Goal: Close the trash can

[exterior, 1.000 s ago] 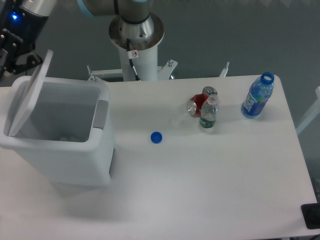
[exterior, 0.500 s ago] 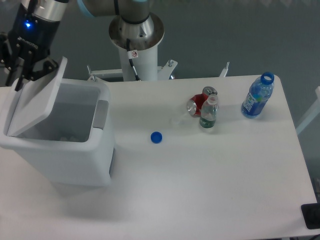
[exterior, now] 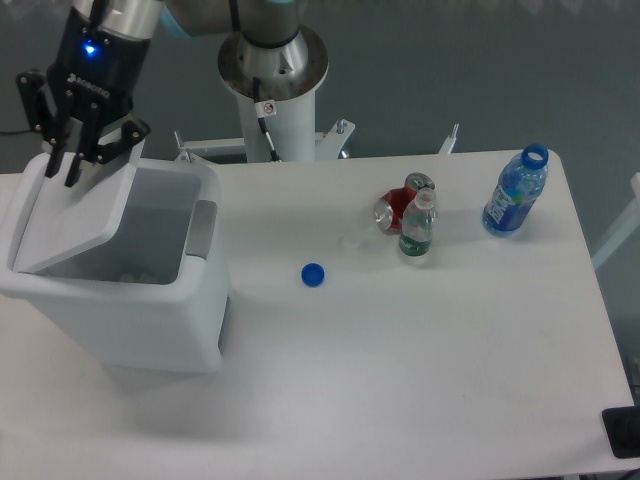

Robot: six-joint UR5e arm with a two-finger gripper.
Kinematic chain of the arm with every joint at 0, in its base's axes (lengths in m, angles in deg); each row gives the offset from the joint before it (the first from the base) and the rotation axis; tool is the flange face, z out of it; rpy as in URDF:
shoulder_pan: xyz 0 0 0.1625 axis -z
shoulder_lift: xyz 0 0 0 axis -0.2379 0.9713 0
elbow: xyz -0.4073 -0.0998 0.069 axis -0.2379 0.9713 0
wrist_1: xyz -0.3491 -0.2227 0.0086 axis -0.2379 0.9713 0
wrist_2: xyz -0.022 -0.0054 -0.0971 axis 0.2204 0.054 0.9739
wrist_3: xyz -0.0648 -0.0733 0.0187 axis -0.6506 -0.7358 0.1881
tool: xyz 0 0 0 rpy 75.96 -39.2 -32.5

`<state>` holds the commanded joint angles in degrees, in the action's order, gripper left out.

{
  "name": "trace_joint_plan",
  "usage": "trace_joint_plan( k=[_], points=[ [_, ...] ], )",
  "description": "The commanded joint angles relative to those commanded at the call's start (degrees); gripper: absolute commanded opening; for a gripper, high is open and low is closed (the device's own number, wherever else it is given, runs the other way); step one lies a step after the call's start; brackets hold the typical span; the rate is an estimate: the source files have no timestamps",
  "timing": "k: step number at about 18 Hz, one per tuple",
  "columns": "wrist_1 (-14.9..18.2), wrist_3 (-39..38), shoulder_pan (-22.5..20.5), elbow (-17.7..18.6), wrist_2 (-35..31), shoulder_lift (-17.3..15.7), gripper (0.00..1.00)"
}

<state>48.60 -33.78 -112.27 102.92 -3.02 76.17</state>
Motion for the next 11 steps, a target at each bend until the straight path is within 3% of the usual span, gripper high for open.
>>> trace_joint_plan(
  k=[11],
  points=[
    [-0.1, -0.1, -0.1, 0.6, -6.7, 0.2, 0.28]
  ],
)
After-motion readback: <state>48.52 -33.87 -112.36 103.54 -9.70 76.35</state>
